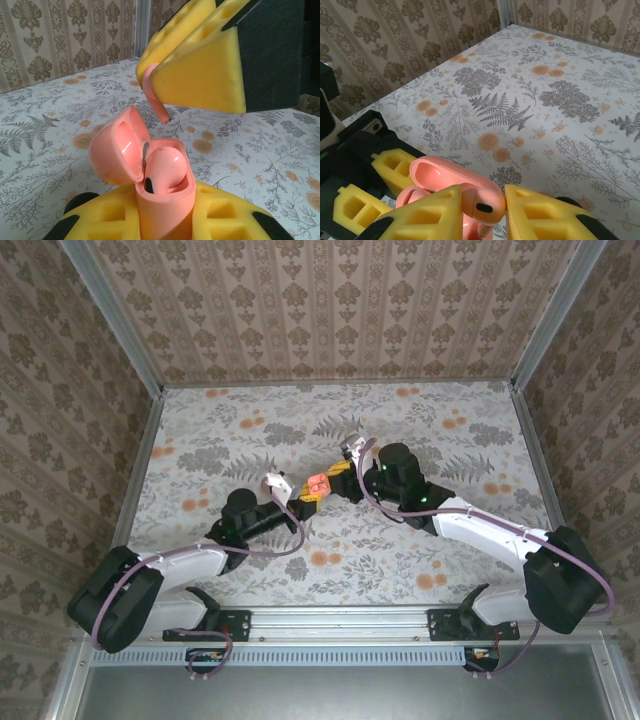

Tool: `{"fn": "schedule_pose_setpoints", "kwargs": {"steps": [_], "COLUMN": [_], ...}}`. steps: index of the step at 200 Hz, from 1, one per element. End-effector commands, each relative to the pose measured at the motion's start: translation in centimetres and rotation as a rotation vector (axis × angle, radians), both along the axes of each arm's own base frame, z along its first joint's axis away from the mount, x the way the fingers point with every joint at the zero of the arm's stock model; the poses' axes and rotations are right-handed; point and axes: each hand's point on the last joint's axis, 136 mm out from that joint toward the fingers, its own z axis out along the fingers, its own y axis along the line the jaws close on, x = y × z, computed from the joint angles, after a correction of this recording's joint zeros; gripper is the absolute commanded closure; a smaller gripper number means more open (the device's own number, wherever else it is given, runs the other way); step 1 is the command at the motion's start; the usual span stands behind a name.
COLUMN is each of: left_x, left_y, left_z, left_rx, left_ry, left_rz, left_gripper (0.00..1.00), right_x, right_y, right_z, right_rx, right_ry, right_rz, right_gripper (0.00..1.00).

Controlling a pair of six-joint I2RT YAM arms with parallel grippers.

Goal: Insert wireless bluetooth earbuds into charging case

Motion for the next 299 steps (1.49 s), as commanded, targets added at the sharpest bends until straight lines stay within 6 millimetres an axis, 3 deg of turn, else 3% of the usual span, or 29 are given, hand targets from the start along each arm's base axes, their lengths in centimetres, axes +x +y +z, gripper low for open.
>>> {"fn": "schedule_pose_setpoints", "kwargs": {"steps": [1,117,168,236,299], "left_x": [0.3,0.4,0.4,-0.4,-3.2], "left_y": [-0.3,0.2,0.1,-0.3,-1.9], "left_z": [2.2,3.4,3.1,2.5,3.4], "left_rx": [-0.063,-0.108,-0.095,-0.074,-0.102], "left_ry": [-0.037,-0.068,-0.064,-0.071,-0.106], "left_rz": [-0.002,0.027,0.022,-0.031,-0.243], "left_gripper": [0.84,0.84,0.84,0.84,0.82], "right_x": [-0.4,-0.9,-0.9,-1.5,-3.2], "right_y": [0.4,0.3,0.1,-2.0,-4.1], "right_z": [0.2,-1.1,0.1,4.4,4.6], "right_rx": [0.033,0.020,0.063,0.233,0.221], "right_ry": [0.002,0.035,0.036,0.030,0.063], "right_rz": [0.031,0.040,0.032,0.098,0.231], "right_gripper": [0.73,0.73,0.45,0.33,0.17]}}
